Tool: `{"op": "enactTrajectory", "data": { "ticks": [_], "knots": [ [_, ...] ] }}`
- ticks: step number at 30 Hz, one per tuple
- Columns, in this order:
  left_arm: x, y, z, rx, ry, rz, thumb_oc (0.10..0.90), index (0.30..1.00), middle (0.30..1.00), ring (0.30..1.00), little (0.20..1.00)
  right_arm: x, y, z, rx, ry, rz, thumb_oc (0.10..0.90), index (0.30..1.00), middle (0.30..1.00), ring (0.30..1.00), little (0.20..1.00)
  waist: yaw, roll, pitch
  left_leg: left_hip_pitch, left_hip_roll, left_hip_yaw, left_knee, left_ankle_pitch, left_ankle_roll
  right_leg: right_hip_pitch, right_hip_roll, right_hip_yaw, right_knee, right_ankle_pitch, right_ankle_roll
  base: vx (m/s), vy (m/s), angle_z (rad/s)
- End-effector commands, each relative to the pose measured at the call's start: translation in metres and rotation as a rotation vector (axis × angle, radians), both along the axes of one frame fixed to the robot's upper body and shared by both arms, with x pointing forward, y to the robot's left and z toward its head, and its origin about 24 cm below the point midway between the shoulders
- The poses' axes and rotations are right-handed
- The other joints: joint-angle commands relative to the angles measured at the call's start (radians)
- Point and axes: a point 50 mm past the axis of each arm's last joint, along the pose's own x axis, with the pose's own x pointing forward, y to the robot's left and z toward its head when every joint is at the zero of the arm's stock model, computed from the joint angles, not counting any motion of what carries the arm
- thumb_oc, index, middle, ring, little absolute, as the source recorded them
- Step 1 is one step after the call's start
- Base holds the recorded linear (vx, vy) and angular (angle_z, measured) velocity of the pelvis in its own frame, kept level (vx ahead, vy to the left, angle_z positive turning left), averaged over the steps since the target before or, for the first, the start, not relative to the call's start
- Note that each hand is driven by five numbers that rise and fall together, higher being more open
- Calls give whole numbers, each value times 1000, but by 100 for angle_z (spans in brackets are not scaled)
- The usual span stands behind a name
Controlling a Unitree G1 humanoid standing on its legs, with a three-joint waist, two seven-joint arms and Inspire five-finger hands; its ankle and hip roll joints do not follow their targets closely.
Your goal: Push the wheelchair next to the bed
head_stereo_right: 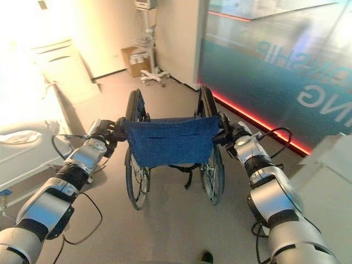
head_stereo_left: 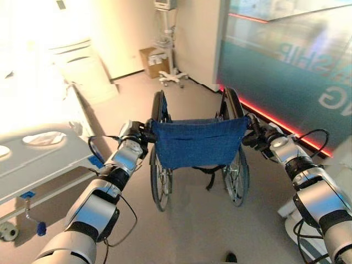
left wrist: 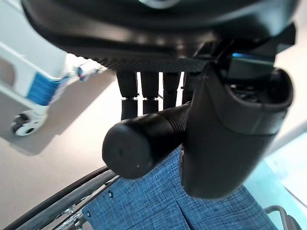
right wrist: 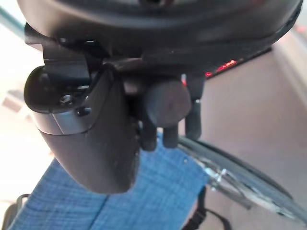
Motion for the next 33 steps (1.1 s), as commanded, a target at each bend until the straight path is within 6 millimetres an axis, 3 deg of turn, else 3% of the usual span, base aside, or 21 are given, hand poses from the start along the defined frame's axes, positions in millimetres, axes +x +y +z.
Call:
{"op": "enactTrajectory", "data": {
  "ticks": [1,4,7,9,11,13,14,16,20,23,24,26,29,33],
  "knots": [
    [-30,11,-57,61,274,-77,400,300,300,300,300,14,29,67,-268,-286,354,400,300,300,300,300,-23,-107,61,-38,47,119,124,109,-2,33,-51,-68,115,-64,30,122,-322,66],
    [-28,2,-58,43,275,-106,400,300,300,300,300,12,17,66,-298,-278,327,400,300,300,300,300,-40,-112,61,-35,65,162,143,143,-16,70,-31,-108,98,-82,4,143,-331,104],
    [-30,-3,-63,36,281,-112,400,300,300,300,300,13,13,67,-313,-267,338,400,300,300,300,300,-42,-117,57,-34,57,162,167,165,-26,91,-10,-125,72,-90,-14,135,-228,81],
    [-33,-3,-69,36,288,-108,400,300,300,300,300,13,12,68,-312,-260,344,400,300,300,300,300,-34,-118,57,-26,29,148,176,146,-23,105,3,-128,66,-99,-21,202,-232,45],
    [-37,-1,-71,40,299,-104,400,300,300,300,300,13,16,67,-310,-254,357,400,300,300,300,300,-14,-110,54,-27,-40,114,130,108,-5,109,20,-123,73,-107,-19,228,-193,2],
    [-40,0,-73,42,302,-106,400,300,300,300,300,14,20,64,-310,-253,358,400,300,300,300,300,1,-97,62,-41,-72,121,79,113,-9,134,48,-117,71,-120,-20,212,-133,3],
    [-41,0,-73,41,300,-112,400,300,300,300,300,13,21,63,-315,-251,357,400,300,300,300,300,13,-91,69,-79,-90,134,58,134,-18,159,66,-113,60,-128,-23,269,-128,19],
    [-45,-3,-76,34,293,-113,400,300,300,300,300,13,25,58,-325,-247,363,400,300,300,300,300,57,-66,85,-203,-119,150,-36,230,-34,239,120,-79,21,-154,-27,405,-134,10],
    [-53,5,-78,34,286,-96,400,300,300,300,300,12,25,60,-341,-250,394,400,300,300,300,300,99,-46,89,-242,-109,182,-144,305,-29,304,147,-72,22,-190,-29,379,-35,-49],
    [-55,8,-80,28,288,-70,400,300,300,300,300,12,28,57,-306,-248,397,400,300,300,300,300,104,-58,84,-230,-128,207,-92,234,3,302,133,-79,56,-212,-23,322,27,-58],
    [-57,14,-82,23,285,-62,400,300,300,300,300,11,28,52,-308,-234,404,400,300,300,300,300,108,-73,74,-226,-140,221,-47,176,37,298,117,-81,98,-219,-8,346,18,-52],
    [-58,17,-82,26,290,-61,400,300,300,300,300,9,26,47,-289,-223,399,400,300,300,300,300,105,-81,66,-208,-143,239,-44,152,57,292,105,-91,138,-209,7,422,42,-32],
    [-56,18,-84,48,307,-61,400,300,300,300,300,7,27,40,-283,-212,427,400,300,300,300,300,109,-105,40,-162,-170,208,-71,133,86,280,70,-92,244,-133,61,417,45,10],
    [-54,11,-83,55,310,-56,400,300,300,300,300,5,32,34,-284,-222,455,400,300,300,300,300,108,-109,25,-144,-184,194,-86,121,107,255,40,-82,386,-56,92,277,37,3]
  ]
}}
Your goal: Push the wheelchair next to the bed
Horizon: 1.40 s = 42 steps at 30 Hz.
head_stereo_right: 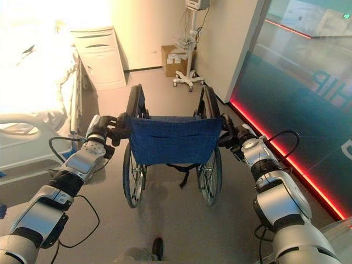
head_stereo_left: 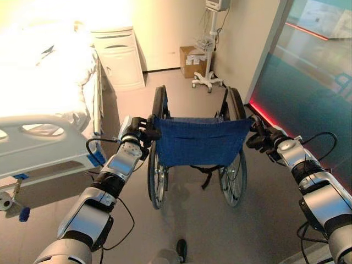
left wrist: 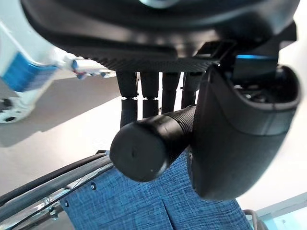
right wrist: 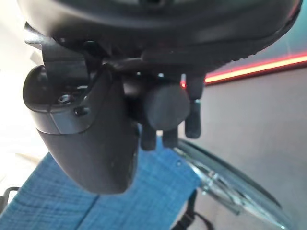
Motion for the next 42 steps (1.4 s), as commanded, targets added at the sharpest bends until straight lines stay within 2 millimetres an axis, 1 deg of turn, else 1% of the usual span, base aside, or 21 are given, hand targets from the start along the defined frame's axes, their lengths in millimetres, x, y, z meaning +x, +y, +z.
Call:
{"op": "enactTrajectory", "data": {
  "ticks": [1,2,4,6,7,9,10,11,12,14,17,21,23,28,32,34,36,38,39,41,42],
  "knots": [
    [-51,7,-99,92,401,-29,400,300,300,300,300,10,39,43,-306,-259,466,400,300,300,300,300,-5,-18,-5,-11,-27,-45,36,-85,-86,-35,2,31,148,325,98,265,21,3],
    [-51,7,-99,92,401,-29,400,300,300,300,300,10,39,43,-307,-259,466,400,300,300,300,300,-4,-16,-7,-14,-24,-45,37,-84,-87,-37,5,31,145,328,97,305,-55,15],
    [-52,3,-101,108,408,-45,400,300,300,300,300,11,43,44,-294,-275,470,400,300,300,300,300,-15,-3,6,31,-12,-66,42,-105,-89,-105,-49,13,101,329,80,304,-179,25],
    [-52,3,-102,119,414,-55,400,300,300,300,300,11,44,45,-283,-282,465,400,300,300,300,300,-21,11,12,53,0,-87,39,-108,-94,-147,-51,15,62,312,68,217,-236,12],
    [-52,2,-102,137,418,-70,400,300,300,300,300,13,47,49,-272,-294,462,400,300,300,300,300,-36,23,25,92,13,-124,32,-132,-100,-239,-76,27,0,347,59,209,-286,7],
    [-50,2,-101,145,416,-91,400,300,300,300,300,14,47,50,-267,-300,453,400,300,300,300,300,-59,9,38,124,1,-172,42,-181,-101,-309,-114,83,-143,422,72,272,-350,13],
    [-50,2,-100,145,416,-93,400,300,300,300,300,14,47,51,-266,-301,453,400,300,300,300,300,-63,10,42,131,1,-182,45,-191,-101,-312,-117,90,-161,429,74,316,-356,56],
    [-47,-1,-99,146,411,-117,400,300,300,300,300,14,44,53,-269,-303,438,400,300,300,300,300,-78,10,46,142,1,-224,58,-221,-103,-338,-131,143,-269,433,80,308,-337,97],
    [-46,-5,-99,143,405,-134,400,300,300,300,300,14,43,55,-276,-308,430,400,300,300,300,300,-95,13,48,145,2,-263,72,-244,-104,-348,-120,194,-329,426,84,297,-337,106],
    [-44,-9,-99,145,401,-142,400,300,300,300,300,15,44,60,-284,-316,437,400,300,300,300,300,-109,4,43,140,-4,-301,103,-270,-110,-348,-108,239,-331,420,88,219,-337,114],
    [-48,-12,-104,119,409,-122,400,300,300,300,300,15,50,62,-274,-298,462,400,300,300,300,300,-115,-16,27,114,12,-289,163,-279,-127,-320,-76,217,-243,358,87,206,-349,109],
    [-49,-18,-108,95,426,-122,400,300,300,300,300,16,48,62,-291,-273,468,400,300,300,300,300,-120,-29,15,132,66,-243,154,-246,-155,-274,-57,157,-231,317,60,189,-271,95],
    [-48,-21,-106,87,435,-138,400,300,300,300,300,16,40,61,-305,-258,448,400,300,300,300,300,-127,-27,-1,142,95,-222,133,-208,-176,-243,-41,122,-254,300,44,165,-302,33],
    [-45,-23,-104,53,444,-144,400,300,300,300,300,17,38,63,-322,-251,447,400,300,300,300,300,-137,-18,-10,161,122,-211,135,-157,-204,-213,-18,86,-261,274,17,119,-252,38],
    [-44,-21,-102,10,439,-130,400,300,300,300,300,17,37,63,-330,-245,450,400,300,300,300,300,-150,-15,-17,161,132,-191,231,-96,-220,-212,4,65,-258,258,-16,95,-233,13],
    [-42,-21,-101,-11,435,-126,400,300,300,300,300,16,34,62,-343,-242,446,400,300,300,300,300,-162,-20,-18,143,148,-149,344,-44,-227,-205,17,44,-260,245,-45,108,-243,11],
    [-41,-22,-100,-17,429,-132,400,300,300,300,300,13,25,59,-340,-242,420,400,300,300,300,300,-163,-25,-7,80,142,-109,444,-18,-228,-171,32,28,-269,231,-67,151,-247,26],
    [-40,-22,-99,-16,428,-144,400,300,300,300,300,12,20,58,-335,-241,395,400,300,300,300,300,-153,-29,14,5,125,-95,484,-22,-223,-137,41,31,-276,226,-70,171,-185,27],
    [-39,-22,-97,-9,426,-153,400,300,300,300,300,12,20,55,-331,-239,383,400,300,300,300,300,-121,-21,45,-77,50,-99,450,-56,-211,-88,66,63,-283,216,-57,236,-162,6],
    [-40,-20,-96,-10,424,-149,400,300,300,300,300,13,22,56,-326,-239,385,400,300,300,300,300,-104,-7,55,-112,35,-72,362,-26,-212,-53,100,83,-295,205,-54,294,-134,-16],
    [-40,-20,-95,-8,422,-141,400,300,300,300,300,15,27,57,-322,-241,398,400,300,300,300,300,-76,16,61,-160,13,-64,212,33,-223,-9,139,110,-312,199,-47,279,-75,-41]
  ]
}}
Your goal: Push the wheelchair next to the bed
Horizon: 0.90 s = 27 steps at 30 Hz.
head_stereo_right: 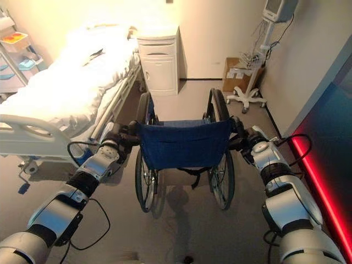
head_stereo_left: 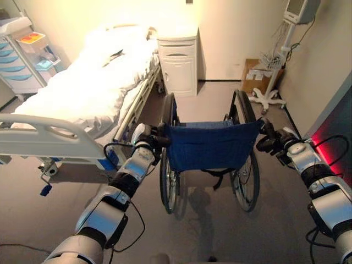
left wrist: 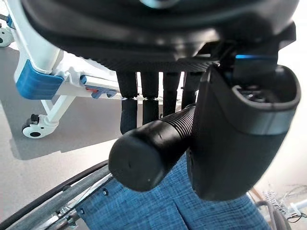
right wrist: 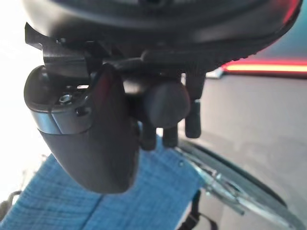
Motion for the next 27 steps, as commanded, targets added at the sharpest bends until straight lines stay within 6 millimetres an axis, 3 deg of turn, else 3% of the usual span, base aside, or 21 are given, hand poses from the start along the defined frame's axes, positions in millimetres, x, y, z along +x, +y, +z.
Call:
{"op": "enactTrajectory", "data": {
  "ticks": [1,2,3,5,6,11,13,16,18,22,27],
  "knots": [
    [-36,6,-62,6,325,-102,400,300,300,300,300,27,51,61,-243,-245,433,400,300,300,300,300,39,23,64,-17,-59,62,-282,133,51,134,91,48,58,-52,103,380,-77,-58],
    [-36,5,-61,8,313,-98,400,300,300,300,300,28,54,65,-245,-259,451,400,300,300,300,300,60,35,63,-43,-69,52,-368,182,48,154,110,72,50,-53,109,294,-29,-57],
    [-37,3,-62,-3,295,-80,400,300,300,300,300,30,58,68,-248,-272,466,400,300,300,300,300,69,35,63,-26,-66,76,-404,165,58,149,106,64,57,-58,114,318,-14,-59],
    [-41,4,-66,-17,297,-41,400,300,300,300,300,30,62,65,-185,-280,473,400,300,300,300,300,77,31,53,-9,-90,46,-375,127,82,145,103,62,88,-74,121,251,19,-70],
    [-43,7,-68,-37,302,-35,400,300,300,300,300,30,70,61,-215,-260,511,400,300,300,300,300,86,20,42,16,-100,44,-386,81,107,143,91,57,129,-73,136,255,12,-78],
    [-47,18,-72,4,317,-32,400,300,300,300,300,30,77,52,-179,-264,541,400,300,300,300,300,113,3,-14,98,-94,80,-474,58,152,138,50,6,327,16,224,286,-26,-30],
    [-47,19,-73,16,329,-37,400,300,300,300,300,29,79,48,-166,-260,547,400,300,300,300,300,119,4,-28,130,-83,68,-484,46,156,95,-3,-31,365,44,245,228,-95,14],
    [-44,17,-71,37,330,-56,400,300,300,300,300,31,83,47,-165,-265,555,400,300,300,300,300,112,20,-22,181,-53,28,-492,33,143,32,-69,-58,311,39,237,182,-222,-16],
    [-38,16,-66,65,322,-79,400,300,300,300,300,32,82,49,-157,-283,529,400,300,300,300,300,94,33,-8,217,-26,-22,-491,5,134,-37,-120,-31,212,72,222,171,-383,8],
    [-32,16,-59,75,308,-87,400,300,300,300,300,32,83,51,-156,-294,522,400,300,300,300,300,63,28,-2,248,-13,-65,-491,-50,130,-102,-188,46,91,164,239,174,-345,56],
    [-29,16,-53,74,293,-77,400,300,300,300,300,32,94,57,-146,-310,536,400,300,300,300,300,53,19,4,243,30,-77,-428,-101,108,-103,-235,69,39,189,254,162,-466,57]
  ]
}}
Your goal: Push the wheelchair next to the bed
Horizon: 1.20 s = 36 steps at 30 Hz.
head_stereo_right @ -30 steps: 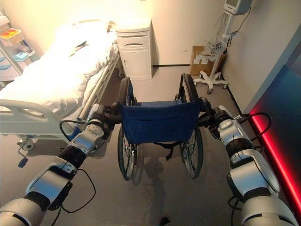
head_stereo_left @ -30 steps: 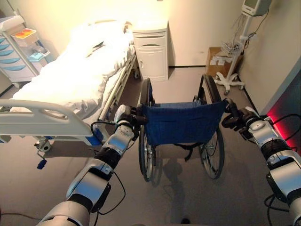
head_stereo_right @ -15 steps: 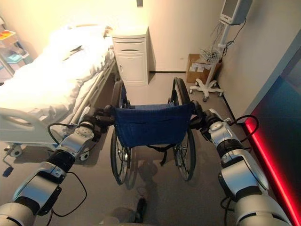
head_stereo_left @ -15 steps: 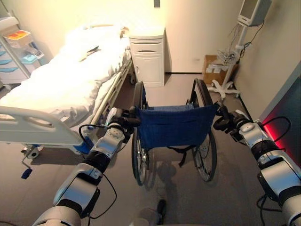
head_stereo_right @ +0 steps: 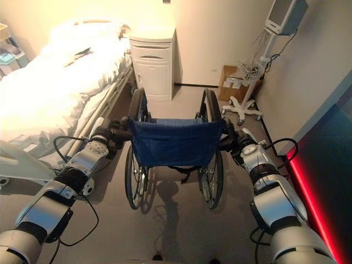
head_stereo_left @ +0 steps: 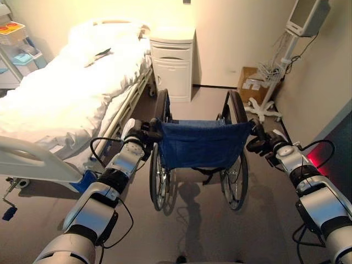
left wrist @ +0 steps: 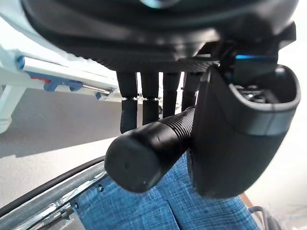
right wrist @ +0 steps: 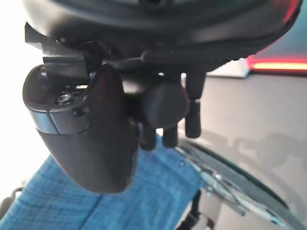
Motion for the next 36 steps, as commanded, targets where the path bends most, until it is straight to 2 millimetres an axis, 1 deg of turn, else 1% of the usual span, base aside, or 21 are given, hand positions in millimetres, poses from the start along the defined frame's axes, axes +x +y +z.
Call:
{"op": "enactTrajectory", "data": {
  "ticks": [1,2,3,4,5,6,8,12,13,14,16,17,18,19,20,21,24,27,30,32,36],
  "knots": [
    [-36,-5,-71,53,320,-87,400,300,300,300,300,28,74,75,-210,-323,515,400,300,300,300,300,-1,-20,48,-53,51,4,149,-142,-77,29,-4,48,2,114,28,181,-629,41],
    [-39,-4,-74,54,321,-70,400,300,300,300,300,28,75,79,-205,-323,525,400,300,300,300,300,-12,-30,50,-62,76,0,208,-160,-92,32,20,61,9,69,33,191,-653,47],
    [-41,-3,-76,50,322,-52,400,300,300,300,300,28,75,80,-186,-323,523,400,300,300,300,300,-18,-32,50,-61,86,1,225,-165,-96,31,31,62,22,51,30,189,-624,58],
    [-44,-2,-80,50,343,-57,400,300,300,300,300,28,77,81,-191,-307,541,400,300,300,300,300,-31,-38,51,-53,110,6,259,-165,-100,22,54,54,76,7,15,131,-458,40],
    [-45,-3,-82,41,354,-69,400,300,300,300,300,27,76,80,-208,-296,543,400,300,300,300,300,-41,-39,56,-60,137,16,291,-120,-111,28,72,45,97,-13,-3,125,-616,40],
    [-46,-6,-83,57,348,-67,400,300,300,300,300,25,72,79,-199,-283,521,400,300,300,300,300,-48,-39,70,-97,164,28,360,-12,-131,57,98,10,94,-22,-33,74,-501,33],
    [-42,-10,-79,59,339,-83,400,300,300,300,300,24,62,75,-215,-260,496,400,300,300,300,300,-65,-45,82,-115,191,72,406,19,-132,89,114,-13,81,-30,-58,52,-379,73],
    [-32,-16,-71,43,321,-92,400,300,300,300,300,23,48,70,-226,-244,431,400,300,300,300,300,-97,-40,85,-96,203,134,406,25,-133,113,134,-42,70,-46,-85,46,-253,63],
    [-28,-18,-67,36,310,-89,400,300,300,300,300,24,44,69,-239,-231,410,400,300,300,300,300,-108,-34,81,-86,190,161,406,25,-138,128,150,-54,62,-58,-97,79,-243,70],
    [-27,-18,-67,34,307,-87,400,300,300,300,300,25,43,69,-240,-229,404,400,300,300,300,300,-109,-32,81,-84,188,163,406,27,-139,132,153,-55,60,-59,-99,116,-273,69],
    [-24,-17,-62,32,289,-77,400,300,300,300,300,27,42,69,-240,-207,376,400,300,300,300,300,-95,-21,80,-73,105,134,346,-22,-130,157,180,-51,48,-71,-98,125,-180,51],
    [-23,-16,-62,33,285,-74,400,300,300,300,300,27,43,68,-239,-205,373,400,300,300,300,300,-93,-21,78,-75,94,129,338,-26,-128,155,181,-50,48,-71,-98,171,-180,32],
    [-22,-12,-59,48,263,-56,400,300,300,300,300,28,47,67,-228,-197,360,400,300,300,300,300,-80,-9,79,-90,57,140,282,-16,-129,180,212,-46,34,-80,-101,122,-119,15],
    [-22,-12,-58,49,261,-55,400,300,300,300,300,28,47,68,-226,-197,358,400,300,300,300,300,-80,-9,81,-89,56,141,279,-15,-129,183,214,-46,32,-80,-101,222,-181,19],
    [-19,-8,-53,52,233,-40,400,300,300,300,300,28,50,64,-221,-185,341,400,300,300,300,300,-63,0,81,-133,17,151,220,12,-132,211,243,-41,7,-84,-105,191,-124,12],
    [-18,-7,-51,51,222,-31,400,300,300,300,300,28,51,62,-219,-178,336,400,300,300,300,300,-53,5,81,-157,-3,154,192,27,-133,225,258,-35,-7,-84,-105,202,-126,12],
    [-16,-1,-47,56,213,-4,400,300,300,300,300,28,51,58,-199,-148,318,400,300,300,300,300,-32,14,78,-199,-41,169,126,59,-130,254,284,-25,-27,-86,-104,199,-76,-21],
    [-16,14,-44,62,212,28,400,300,300,300,300,30,54,59,-175,-136,334,400,300,300,300,300,-3,29,68,-239,-53,181,64,118,-129,285,317,-21,-15,-112,-112,259,-37,-53],
    [-19,21,-46,43,210,56,400,300,300,300,300,30,59,57,-153,-132,354,400,300,300,300,300,-3,26,58,-229,-49,217,81,87,-108,287,323,-20,17,-135,-113,224,22,-64],
    [-22,25,-48,34,202,53,400,300,300,300,300,28,60,55,-156,-127,364,400,300,300,300,300,1,18,51,-222,-59,208,101,55,-87,287,319,-12,42,-150,-107,225,29,-28],
    [-22,22,-51,27,187,30,400,300,300,300,300,27,56,50,-94,-114,331,400,300,300,300,300,3,5,43,-187,-62,213,88,32,-75,289,317,-22,40,-158,-104,208,18,8]
  ]
}}
